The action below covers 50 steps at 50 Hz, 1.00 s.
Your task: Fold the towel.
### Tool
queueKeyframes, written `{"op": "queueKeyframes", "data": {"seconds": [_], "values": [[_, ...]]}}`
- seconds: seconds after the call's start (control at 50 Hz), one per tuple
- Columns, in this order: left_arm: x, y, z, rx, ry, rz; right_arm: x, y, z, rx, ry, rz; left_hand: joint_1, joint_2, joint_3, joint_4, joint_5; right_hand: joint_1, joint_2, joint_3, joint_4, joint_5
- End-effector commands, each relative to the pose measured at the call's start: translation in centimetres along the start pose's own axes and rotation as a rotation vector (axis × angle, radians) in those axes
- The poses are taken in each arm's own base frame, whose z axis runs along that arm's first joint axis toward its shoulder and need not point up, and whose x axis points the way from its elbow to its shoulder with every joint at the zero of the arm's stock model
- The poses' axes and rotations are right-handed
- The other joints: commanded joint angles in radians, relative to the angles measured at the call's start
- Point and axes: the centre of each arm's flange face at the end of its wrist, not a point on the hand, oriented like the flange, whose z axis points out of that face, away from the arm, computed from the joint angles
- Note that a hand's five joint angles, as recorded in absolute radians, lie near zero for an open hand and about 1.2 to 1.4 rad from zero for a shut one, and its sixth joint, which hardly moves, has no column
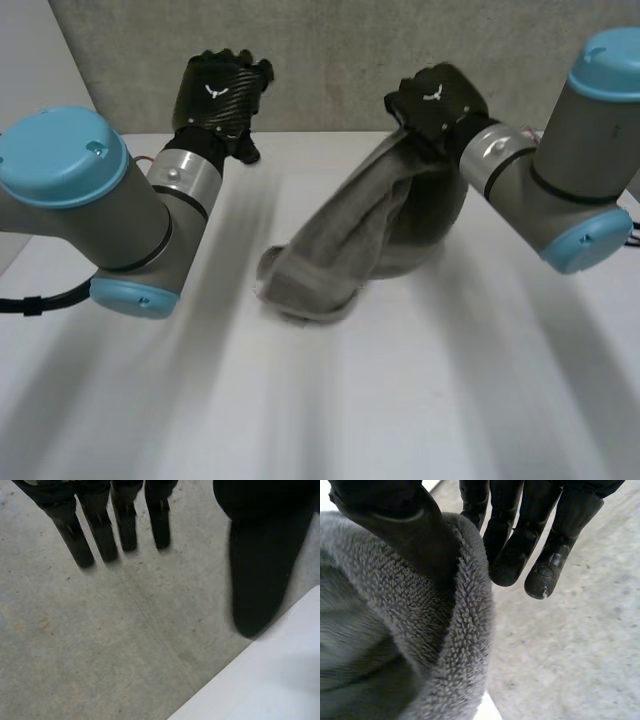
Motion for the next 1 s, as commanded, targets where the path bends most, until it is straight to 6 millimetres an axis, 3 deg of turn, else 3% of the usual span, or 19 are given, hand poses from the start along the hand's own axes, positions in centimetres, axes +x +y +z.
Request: {"op": "queueKeyframes", "data": {"seconds": [0.02, 0.14, 0.3, 0.34, 0.44, 0.68, 0.78, 0.9, 0.94, 0.96, 0.98, 1.0], "values": [[1.6, 2.4, -3.9, -0.136, 0.060, -0.010, -4.0, 2.3, -3.3, -0.129, -0.115, 0.049, -0.188, -0.172, -0.194, -0.190, -0.188, 0.085, 0.065, 0.058, 0.067, 0.054], [2.0, 4.0, -5.1, -0.199, 0.065, -0.084, -5.1, 3.7, -4.3, -0.186, -0.143, 0.073, -0.175, -0.159, -0.181, -0.178, -0.175, 0.085, 0.065, 0.058, 0.067, 0.054], [4.3, 6.2, -6.3, -0.297, 0.092, -0.397, -5.1, 3.6, -5.9, -0.229, -0.119, 0.124, -0.161, -0.145, -0.167, -0.163, -0.161, 0.085, 0.065, 0.058, 0.067, 0.054], [5.6, 7.6, -6.5, -0.336, 0.106, -0.439, -5.1, 3.2, -6.4, -0.232, -0.116, 0.170, -0.161, -0.145, -0.167, -0.163, -0.161, 0.085, 0.065, 0.058, 0.067, 0.054], [6.4, 8.8, -6.1, -0.350, 0.107, -0.436, -4.7, 2.2, -7.5, -0.218, -0.107, 0.211, -0.158, -0.142, -0.164, -0.160, -0.158, 0.085, 0.065, 0.058, 0.067, 0.054], [7.1, 10.9, -5.2, -0.373, 0.104, -0.436, -3.6, -0.6, -10.4, -0.159, -0.087, 0.207, -0.102, -0.086, -0.108, -0.104, -0.102, 0.085, 0.065, 0.058, 0.067, 0.054], [7.2, 11.4, -4.8, -0.370, 0.104, -0.436, -3.6, -2.2, -12.6, -0.123, -0.097, 0.203, -0.031, -0.015, -0.037, -0.034, -0.032, 0.085, 0.065, 0.058, 0.067, 0.054], [7.4, 12.4, -4.6, -0.382, 0.104, -0.432, -3.7, -3.3, -14.1, -0.088, -0.105, 0.196, 0.192, 0.208, 0.186, 0.189, 0.192, 0.085, 0.065, 0.058, 0.067, 0.054], [7.5, 12.5, -4.6, -0.387, 0.104, -0.433, -3.7, -3.7, -14.6, -0.074, -0.103, 0.191, 0.671, 0.687, 0.665, 0.668, 0.671, 0.085, 0.065, 0.058, 0.067, 0.054], [7.5, 12.5, -4.6, -0.387, 0.104, -0.433, -3.7, -3.7, -14.6, -0.074, -0.103, 0.191, 0.673, 0.689, 0.667, 0.671, 0.673, 0.085, 0.065, 0.058, 0.067, 0.054], [7.3, 12.5, -4.6, -0.385, 0.101, -0.432, -3.6, -3.7, -14.6, -0.077, -0.101, 0.190, 0.911, 0.928, 0.905, 0.909, 0.911, 0.085, 0.065, 0.058, 0.067, 0.054], [7.3, 12.5, -4.6, -0.385, 0.101, -0.432, -3.6, -3.7, -14.6, -0.077, -0.101, 0.190, 0.914, 0.930, 0.908, 0.911, 0.914, 0.085, 0.065, 0.058, 0.067, 0.054]]}}
